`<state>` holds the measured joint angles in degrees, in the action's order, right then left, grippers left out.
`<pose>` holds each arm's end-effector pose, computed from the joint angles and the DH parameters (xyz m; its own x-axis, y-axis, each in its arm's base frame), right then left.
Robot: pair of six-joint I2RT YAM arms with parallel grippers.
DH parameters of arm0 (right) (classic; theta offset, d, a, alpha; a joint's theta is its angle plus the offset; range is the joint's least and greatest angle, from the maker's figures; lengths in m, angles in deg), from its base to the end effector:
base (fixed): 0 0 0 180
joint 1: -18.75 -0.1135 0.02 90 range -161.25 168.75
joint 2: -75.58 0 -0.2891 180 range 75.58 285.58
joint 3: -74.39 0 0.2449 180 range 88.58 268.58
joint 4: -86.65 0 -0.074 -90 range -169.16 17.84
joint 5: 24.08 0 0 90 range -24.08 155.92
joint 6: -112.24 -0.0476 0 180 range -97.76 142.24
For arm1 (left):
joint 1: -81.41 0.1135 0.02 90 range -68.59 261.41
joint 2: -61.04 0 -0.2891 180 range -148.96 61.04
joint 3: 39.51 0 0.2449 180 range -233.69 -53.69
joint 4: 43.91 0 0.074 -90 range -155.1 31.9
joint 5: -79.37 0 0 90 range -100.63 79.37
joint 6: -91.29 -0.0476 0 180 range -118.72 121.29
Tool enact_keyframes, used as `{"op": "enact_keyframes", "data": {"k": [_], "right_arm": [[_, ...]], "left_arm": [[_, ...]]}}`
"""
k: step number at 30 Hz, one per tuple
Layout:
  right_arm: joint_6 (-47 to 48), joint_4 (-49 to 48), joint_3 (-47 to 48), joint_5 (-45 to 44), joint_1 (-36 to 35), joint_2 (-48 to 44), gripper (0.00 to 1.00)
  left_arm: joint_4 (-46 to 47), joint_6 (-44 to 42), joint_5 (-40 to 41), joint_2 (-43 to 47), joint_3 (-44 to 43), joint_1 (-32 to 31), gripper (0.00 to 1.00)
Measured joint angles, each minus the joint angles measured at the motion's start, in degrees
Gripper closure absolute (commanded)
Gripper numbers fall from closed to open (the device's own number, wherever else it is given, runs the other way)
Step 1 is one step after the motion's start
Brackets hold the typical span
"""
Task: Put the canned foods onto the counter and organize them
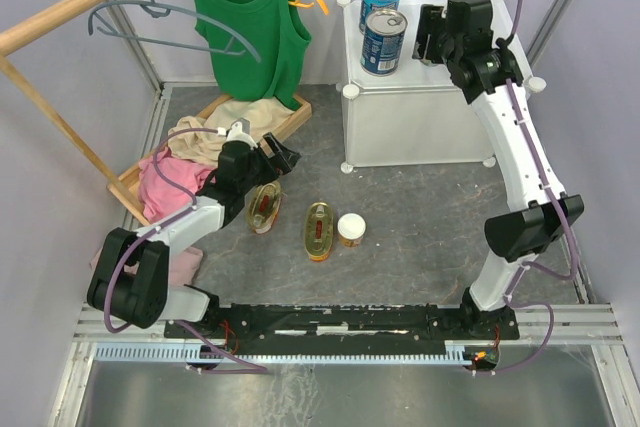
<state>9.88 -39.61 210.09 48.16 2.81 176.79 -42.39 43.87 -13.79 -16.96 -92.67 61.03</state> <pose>0.3797 0.0933 0.4964 -0.3064 0.1245 -0.9437 0.0829 0.9911 0.1039 0.2744 -0.1048 0.2453 -0.5406 -0.5199 -0.6614 0.0399 0.7695 -0.6374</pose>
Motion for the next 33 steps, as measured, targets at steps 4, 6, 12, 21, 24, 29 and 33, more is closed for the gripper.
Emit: {"op": "enact_keyframes", "data": {"k": [4, 6, 12, 21, 24, 29, 33], "right_arm": [[-0.44, 1.68, 2.69, 0.81, 0.44, 2.43, 0.97], [-0.61, 2.36, 3.82, 1.11, 0.59, 3.58, 0.97], [-1.29, 4.39, 7.06, 1.64, 1.11, 6.88, 0.97], [-2.08, 6.97, 13.6, 2.78, 2.47, 11.3, 0.91], [-2.45, 7.06, 15.04, 3.19, 2.89, 12.59, 0.86], [-3.06, 6.64, 15.32, 4.0, 3.41, 13.14, 0.66], [-3.52, 6.32, 15.34, 4.44, 3.69, 13.31, 0.5]], "left_arm": [[-0.15, 0.0, 0.0, 0.0, -0.37, 0.0, 0.05], [-0.2, 0.0, 0.0, 0.0, -0.52, 0.0, 0.05], [-0.57, 0.0, 0.0, 0.0, -0.83, 0.0, 0.05], [-1.03, -0.02, 0.0, 0.0, -1.57, -0.02, 0.05], [-1.07, 0.0, 0.0, 0.0, -1.68, -0.02, 0.05], [-1.22, 0.0, 0.0, 0.0, -1.68, -0.02, 0.05], [-2.21, -0.02, 0.02, 0.0, -1.79, -0.11, 0.05]]}}
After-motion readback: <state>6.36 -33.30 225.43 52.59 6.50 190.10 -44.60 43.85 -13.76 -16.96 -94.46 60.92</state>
